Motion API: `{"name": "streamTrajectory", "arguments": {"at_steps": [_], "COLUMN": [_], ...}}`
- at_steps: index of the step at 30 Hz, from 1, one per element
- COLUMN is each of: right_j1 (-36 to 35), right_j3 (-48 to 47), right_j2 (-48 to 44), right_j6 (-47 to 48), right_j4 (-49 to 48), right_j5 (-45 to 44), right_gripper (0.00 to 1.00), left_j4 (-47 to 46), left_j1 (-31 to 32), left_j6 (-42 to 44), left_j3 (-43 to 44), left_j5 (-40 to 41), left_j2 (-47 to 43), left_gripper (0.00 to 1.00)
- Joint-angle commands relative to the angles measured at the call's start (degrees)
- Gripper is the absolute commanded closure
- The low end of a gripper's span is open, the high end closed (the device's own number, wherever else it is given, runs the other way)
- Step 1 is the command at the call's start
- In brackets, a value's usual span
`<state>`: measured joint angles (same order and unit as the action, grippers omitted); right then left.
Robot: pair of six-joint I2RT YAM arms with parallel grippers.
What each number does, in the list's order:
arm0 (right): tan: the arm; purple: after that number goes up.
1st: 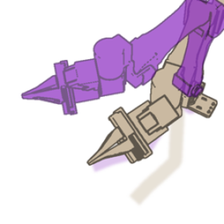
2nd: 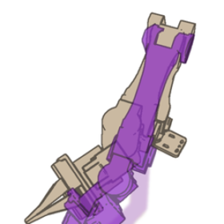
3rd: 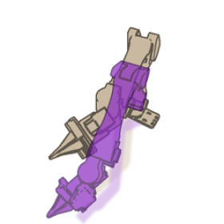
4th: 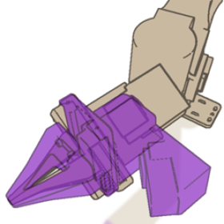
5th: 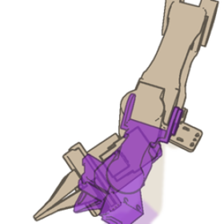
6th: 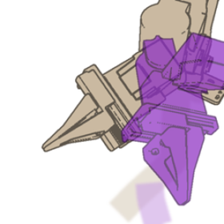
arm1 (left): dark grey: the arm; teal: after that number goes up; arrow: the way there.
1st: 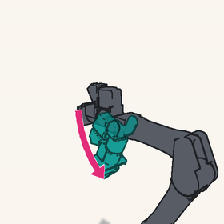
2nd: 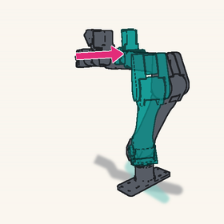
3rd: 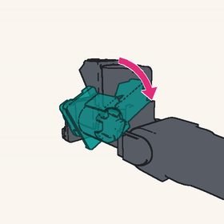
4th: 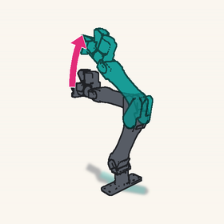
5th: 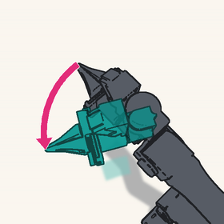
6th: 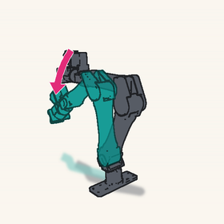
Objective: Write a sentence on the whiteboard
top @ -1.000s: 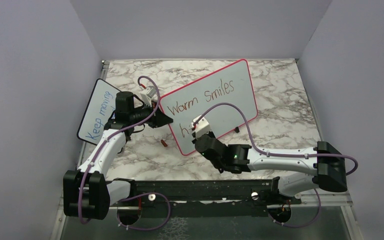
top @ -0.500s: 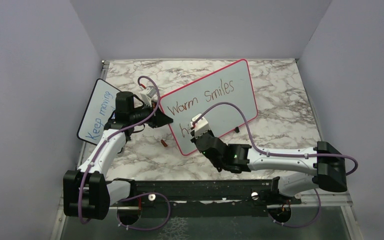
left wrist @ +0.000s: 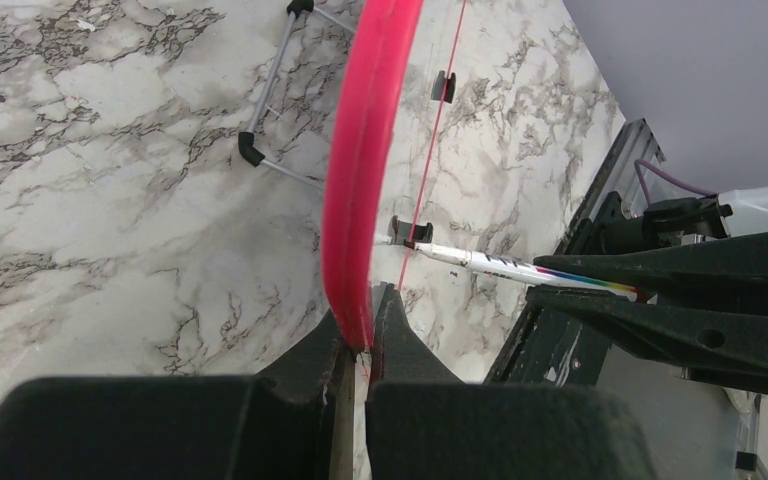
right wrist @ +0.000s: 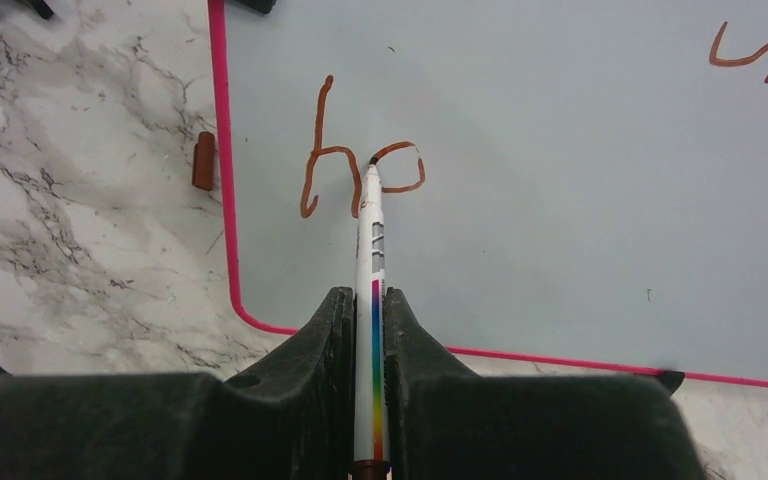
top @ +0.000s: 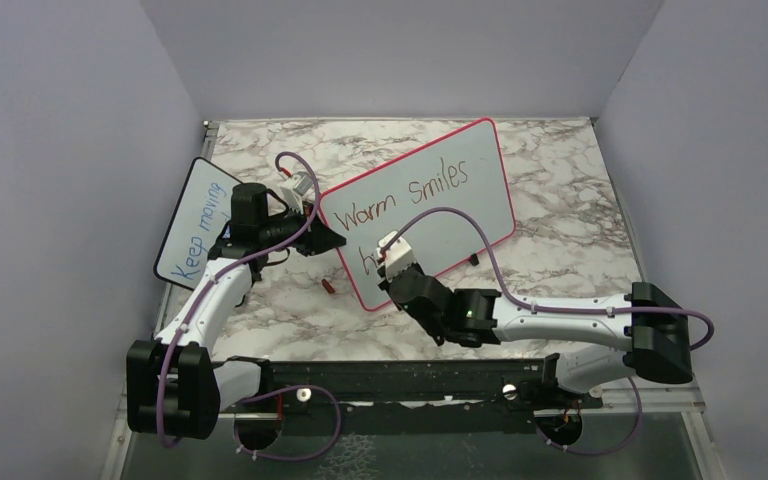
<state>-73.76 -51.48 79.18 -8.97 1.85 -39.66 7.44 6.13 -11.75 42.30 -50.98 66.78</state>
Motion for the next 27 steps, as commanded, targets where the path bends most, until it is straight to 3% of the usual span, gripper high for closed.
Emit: {"name": "streamTrajectory", "arguments": {"at_steps": [1, 27], "right_j1": [0.4, 0.4], "right_j3": [-1.2, 0.9], "right_j2": [1.4, -1.1], "right_j6": [-1.5, -4.6], "right_j4": [4.0, 8.9], "right_j5": [2.5, -2.4], "right_gripper": [1.0, 1.0], "left_j4": [2.7, 2.7], "left_j1": [-0.4, -0.4], "left_j6": [3.1, 3.1], "left_j3": [-1.8, -1.7], "left_j5": [7.3, 7.3], "left_j2": [0.8, 1.0], "left_gripper": [1.0, 1.0]}}
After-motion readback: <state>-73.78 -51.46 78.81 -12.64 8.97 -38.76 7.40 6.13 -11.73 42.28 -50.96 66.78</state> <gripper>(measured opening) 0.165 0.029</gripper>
